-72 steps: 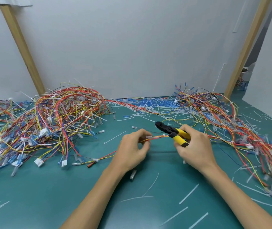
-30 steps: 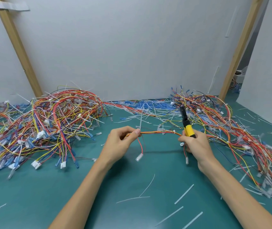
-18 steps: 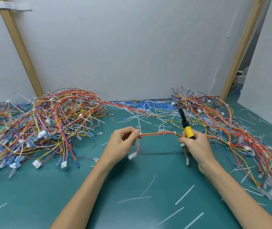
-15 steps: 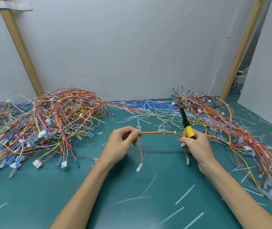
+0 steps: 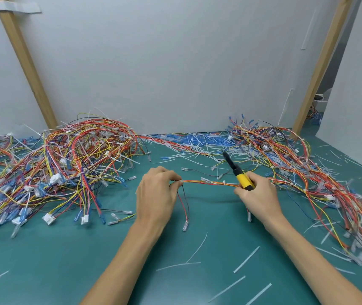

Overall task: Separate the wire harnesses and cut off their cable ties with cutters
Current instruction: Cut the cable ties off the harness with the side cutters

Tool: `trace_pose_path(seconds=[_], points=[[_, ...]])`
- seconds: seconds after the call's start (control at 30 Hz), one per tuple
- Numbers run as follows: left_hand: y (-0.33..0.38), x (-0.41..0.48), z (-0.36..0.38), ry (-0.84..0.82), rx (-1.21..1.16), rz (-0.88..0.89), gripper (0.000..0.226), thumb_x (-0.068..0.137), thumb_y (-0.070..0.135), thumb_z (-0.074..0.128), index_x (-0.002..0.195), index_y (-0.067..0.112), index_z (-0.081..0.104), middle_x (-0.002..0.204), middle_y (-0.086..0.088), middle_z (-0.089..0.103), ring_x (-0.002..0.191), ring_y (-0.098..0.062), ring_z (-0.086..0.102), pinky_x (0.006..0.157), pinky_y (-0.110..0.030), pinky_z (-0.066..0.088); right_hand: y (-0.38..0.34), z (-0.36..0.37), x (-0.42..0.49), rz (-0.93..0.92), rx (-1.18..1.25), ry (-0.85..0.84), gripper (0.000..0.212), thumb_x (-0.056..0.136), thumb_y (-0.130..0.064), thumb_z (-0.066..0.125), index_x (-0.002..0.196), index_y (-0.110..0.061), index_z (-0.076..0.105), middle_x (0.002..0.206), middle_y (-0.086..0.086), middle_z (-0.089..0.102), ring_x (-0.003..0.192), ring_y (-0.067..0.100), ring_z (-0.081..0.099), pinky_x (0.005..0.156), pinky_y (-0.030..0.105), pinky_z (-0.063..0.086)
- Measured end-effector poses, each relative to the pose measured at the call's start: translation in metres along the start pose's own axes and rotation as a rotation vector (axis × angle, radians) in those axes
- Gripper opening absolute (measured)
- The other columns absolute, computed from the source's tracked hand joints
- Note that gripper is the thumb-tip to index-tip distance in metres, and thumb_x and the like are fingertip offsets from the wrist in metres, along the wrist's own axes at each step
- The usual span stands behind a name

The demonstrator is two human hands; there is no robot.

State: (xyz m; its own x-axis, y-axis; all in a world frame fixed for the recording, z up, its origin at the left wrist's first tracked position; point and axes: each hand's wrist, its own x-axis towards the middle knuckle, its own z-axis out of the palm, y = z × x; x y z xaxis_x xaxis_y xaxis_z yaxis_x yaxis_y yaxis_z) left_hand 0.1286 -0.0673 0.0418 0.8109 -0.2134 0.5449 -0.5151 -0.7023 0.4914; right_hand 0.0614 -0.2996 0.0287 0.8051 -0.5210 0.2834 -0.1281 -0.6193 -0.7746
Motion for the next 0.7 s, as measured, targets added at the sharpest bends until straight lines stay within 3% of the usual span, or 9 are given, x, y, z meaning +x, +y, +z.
trace_pose_path(seconds=[0.1,0.17,0.27,0.37,0.57,0.7], points=[[0.003,-0.004,0.003,0.015,-0.162,-0.068,0.003,0.093,0.019,0.069,0.09,0.019,0.07,0.081,0.004,0.07,0.068,-0.016,0.069,0.07,-0.036,0.053,-0.002,0.002,-0.002,-0.048,-0.095,-0.002,0.026,0.074,-0.01,0.073,0.066,-0.019,0.05,0.053,-0.002,0.046,0.056,0.022,0.043,0.054,0.031,0.031],[0.005,-0.003,0.006,-0.037,-0.407,-0.179,0.007,0.095,0.01,0.064,0.089,0.013,0.066,0.076,0.001,0.069,0.059,-0.007,0.071,0.063,-0.027,0.057,-0.002,0.003,-0.001,-0.043,-0.099,-0.01,0.027,0.075,-0.009,0.072,0.066,-0.02,0.049,0.053,-0.003,0.046,0.055,0.021,0.042,0.053,0.03,0.03],[0.004,0.001,0.007,-0.067,-0.649,-0.255,0.008,0.093,0.001,0.065,0.087,0.007,0.067,0.076,-0.007,0.073,0.063,-0.011,0.074,0.062,-0.02,0.059,-0.001,0.002,-0.001,-0.022,-0.102,-0.002,0.029,0.075,-0.008,0.072,0.065,-0.019,0.047,0.052,-0.002,0.044,0.054,0.022,0.041,0.054,0.031,0.029],[-0.002,0.007,0.005,-0.084,-0.786,-0.249,0.01,0.09,-0.002,0.068,0.083,0.004,0.069,0.071,-0.01,0.074,0.069,-0.019,0.076,0.068,-0.026,0.061,-0.002,0.003,-0.001,-0.01,-0.124,0.024,0.027,0.074,-0.009,0.071,0.065,-0.015,0.046,0.051,-0.001,0.042,0.055,0.023,0.04,0.053,0.033,0.029],[-0.003,0.007,0.006,-0.089,-0.723,-0.16,0.013,0.092,0.011,0.069,0.08,0.014,0.07,0.068,0.001,0.075,0.067,-0.013,0.075,0.07,-0.023,0.061,-0.003,0.002,-0.001,-0.015,-0.135,0.026,0.025,0.074,-0.011,0.072,0.066,-0.015,0.049,0.049,-0.003,0.043,0.053,0.022,0.041,0.052,0.031,0.029],[-0.003,0.004,0.005,-0.104,-0.486,-0.039,0.019,0.098,0.027,0.061,0.08,0.024,0.063,0.067,0.013,0.072,0.055,-0.004,0.066,0.064,-0.022,0.051,0.0,0.002,0.0,-0.009,-0.105,0.016,0.02,0.075,-0.011,0.071,0.071,-0.01,0.051,0.053,0.0,0.043,0.055,0.023,0.04,0.054,0.033,0.029]])
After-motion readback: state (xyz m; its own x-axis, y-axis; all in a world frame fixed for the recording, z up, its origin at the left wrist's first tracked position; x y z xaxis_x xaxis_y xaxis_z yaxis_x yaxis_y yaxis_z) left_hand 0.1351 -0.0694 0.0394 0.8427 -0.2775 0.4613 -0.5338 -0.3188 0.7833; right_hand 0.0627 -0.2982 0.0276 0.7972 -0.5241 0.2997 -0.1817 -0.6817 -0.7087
